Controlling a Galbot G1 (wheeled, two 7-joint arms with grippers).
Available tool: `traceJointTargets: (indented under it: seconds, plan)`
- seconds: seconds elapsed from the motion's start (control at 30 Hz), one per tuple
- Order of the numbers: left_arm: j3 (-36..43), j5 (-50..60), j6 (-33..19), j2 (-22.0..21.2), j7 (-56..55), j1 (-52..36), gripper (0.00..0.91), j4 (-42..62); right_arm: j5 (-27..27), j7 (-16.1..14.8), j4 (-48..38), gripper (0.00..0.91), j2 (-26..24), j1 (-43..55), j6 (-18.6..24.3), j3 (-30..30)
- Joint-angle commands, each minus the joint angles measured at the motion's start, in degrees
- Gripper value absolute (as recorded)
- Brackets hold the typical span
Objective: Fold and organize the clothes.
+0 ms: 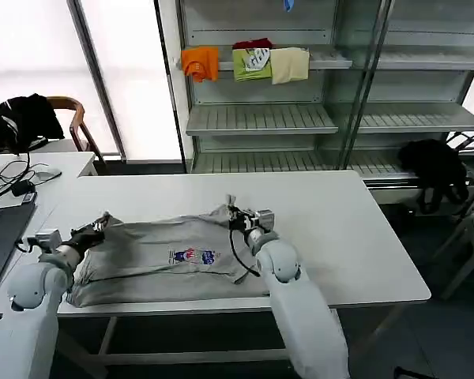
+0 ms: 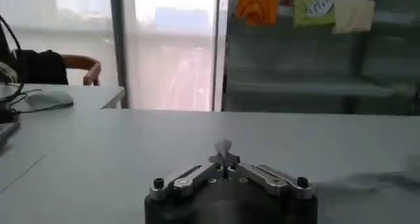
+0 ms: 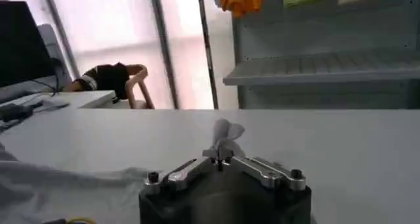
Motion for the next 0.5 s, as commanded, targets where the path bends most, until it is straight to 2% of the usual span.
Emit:
traceJointTargets:
  seconds: [0.03, 0.5]
  plan:
    - [-3.9, -6.4, -0.7, 1.4, 1.2, 10.1, 0.010, -5.6, 0.4, 0.6, 13.4, 0.000, -4.9, -12.8, -2.5, 0.9]
    - [-6.0, -7.8, -0.9, 1.0, 3.7, 14.6, 0.010, -7.3, 0.7, 0.1, 16.6, 0.000, -6.0, -19.4, -1.6, 4.6]
